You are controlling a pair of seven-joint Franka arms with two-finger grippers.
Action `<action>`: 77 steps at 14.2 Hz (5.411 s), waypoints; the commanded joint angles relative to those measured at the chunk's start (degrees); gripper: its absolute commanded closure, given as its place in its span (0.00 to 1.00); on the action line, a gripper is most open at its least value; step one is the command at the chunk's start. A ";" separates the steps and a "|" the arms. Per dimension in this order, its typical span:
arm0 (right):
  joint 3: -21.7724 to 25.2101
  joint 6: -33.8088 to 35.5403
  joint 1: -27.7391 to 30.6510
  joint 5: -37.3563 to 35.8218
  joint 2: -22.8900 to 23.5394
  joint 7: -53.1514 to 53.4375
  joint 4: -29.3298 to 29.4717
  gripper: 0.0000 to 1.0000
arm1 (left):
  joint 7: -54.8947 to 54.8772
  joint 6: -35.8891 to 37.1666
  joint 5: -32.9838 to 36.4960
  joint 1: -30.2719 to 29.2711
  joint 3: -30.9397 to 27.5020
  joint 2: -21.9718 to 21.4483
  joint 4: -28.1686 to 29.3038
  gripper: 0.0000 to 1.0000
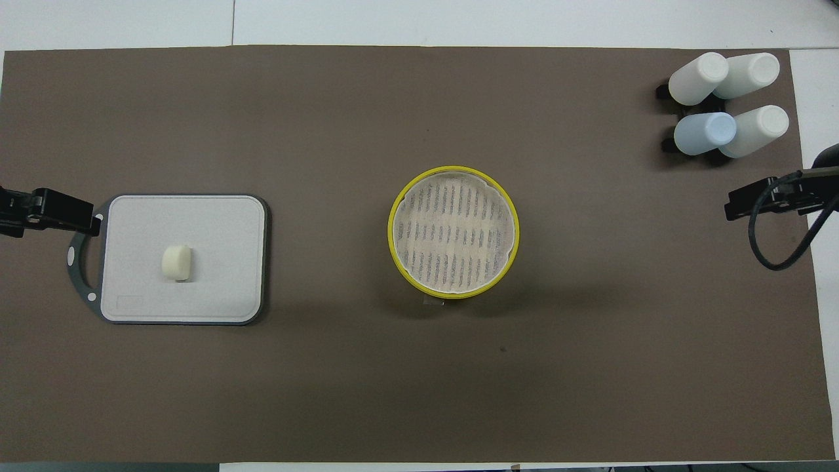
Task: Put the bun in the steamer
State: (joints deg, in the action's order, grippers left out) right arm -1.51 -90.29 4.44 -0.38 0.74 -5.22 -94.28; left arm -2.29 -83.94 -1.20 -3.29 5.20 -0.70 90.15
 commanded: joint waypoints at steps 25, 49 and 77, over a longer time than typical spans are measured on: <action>-1.30 -6.74 -6.17 0.11 0.49 5.12 -0.55 0.02 | -0.88 -27.13 0.59 -1.99 -0.37 -4.40 28.13 0.00; -1.04 -16.32 -40.56 -0.94 31.07 50.14 19.23 0.06 | -3.69 -48.16 0.85 -3.39 -0.28 3.51 40.63 0.12; -0.77 -9.20 -20.62 -1.46 22.82 18.08 20.90 1.00 | -3.16 -46.40 0.85 -2.51 -0.28 5.53 39.92 0.53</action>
State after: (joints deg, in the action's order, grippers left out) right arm -1.56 -100.19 -19.04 -1.35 23.86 17.71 -73.21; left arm -5.53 -131.08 -1.20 -6.06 5.05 5.13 129.95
